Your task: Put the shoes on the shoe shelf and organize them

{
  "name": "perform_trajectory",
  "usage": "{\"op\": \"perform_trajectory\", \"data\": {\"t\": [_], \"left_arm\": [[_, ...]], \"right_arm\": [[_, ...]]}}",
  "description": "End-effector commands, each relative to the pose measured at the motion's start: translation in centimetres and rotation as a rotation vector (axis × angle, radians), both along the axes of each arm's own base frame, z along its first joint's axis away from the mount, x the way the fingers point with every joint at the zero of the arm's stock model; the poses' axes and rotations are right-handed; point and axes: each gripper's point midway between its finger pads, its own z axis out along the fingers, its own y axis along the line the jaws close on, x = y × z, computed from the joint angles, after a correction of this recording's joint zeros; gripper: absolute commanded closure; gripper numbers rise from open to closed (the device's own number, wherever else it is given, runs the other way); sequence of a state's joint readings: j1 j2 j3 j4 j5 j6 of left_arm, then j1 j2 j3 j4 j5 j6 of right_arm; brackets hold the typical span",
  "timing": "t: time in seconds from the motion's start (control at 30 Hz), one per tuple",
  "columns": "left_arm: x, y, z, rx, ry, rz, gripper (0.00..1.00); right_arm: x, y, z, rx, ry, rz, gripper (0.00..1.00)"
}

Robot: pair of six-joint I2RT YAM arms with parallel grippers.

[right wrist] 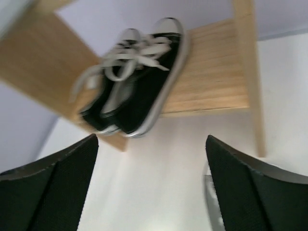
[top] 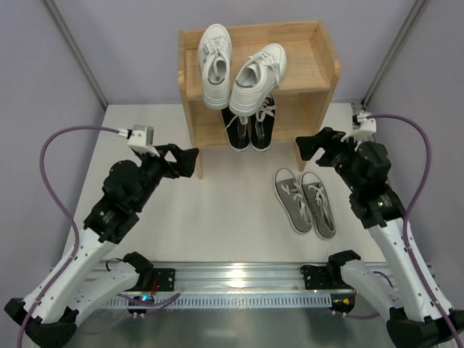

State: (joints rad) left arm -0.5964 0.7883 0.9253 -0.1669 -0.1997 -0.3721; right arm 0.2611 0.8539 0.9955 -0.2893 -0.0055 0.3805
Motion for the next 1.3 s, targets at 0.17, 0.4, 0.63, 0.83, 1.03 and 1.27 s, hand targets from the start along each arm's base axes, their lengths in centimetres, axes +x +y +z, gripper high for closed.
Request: {"op": "perform_trajectory", "data": {"t": [0.17,0.4,0.63,0.83,1.03,1.27], "left_arm": [[-5.3,1.8,2.0,-0.101,0.021,-0.059,0.0],[-6.5,2.6,3.2,-0.106,0.011,-0.065,0.0],[-7.0,4.9,3.9,-0.076,-0.007,0.021,0.0],[-5.5,9.0,6.9,-0.073,-0.109,0.254,0.0],[-2.5,10.8,10.1,-0.057,-0.177,0.444,0.0],[2.1,11.1,10.9,-0.011,-0.257,0.614,0.0]], "right_arm": [[-8.8,6.7,13.4,0.536,-0.208,0.411,0.04],[-4.2,7.6,17.3,0.443,-0.186,0.3,0.23],[2.2,5.7,22.9,0.29,-0.255,0.066,0.96],[6.5,5.0,20.3,0.133,-0.144,-0.091,0.96],[9.2,5.3,17.2,0.053,-0.069,-0.148,0.96],[10.3,7.9,14.6,0.01,-0.001,-0.092,0.96]]}}
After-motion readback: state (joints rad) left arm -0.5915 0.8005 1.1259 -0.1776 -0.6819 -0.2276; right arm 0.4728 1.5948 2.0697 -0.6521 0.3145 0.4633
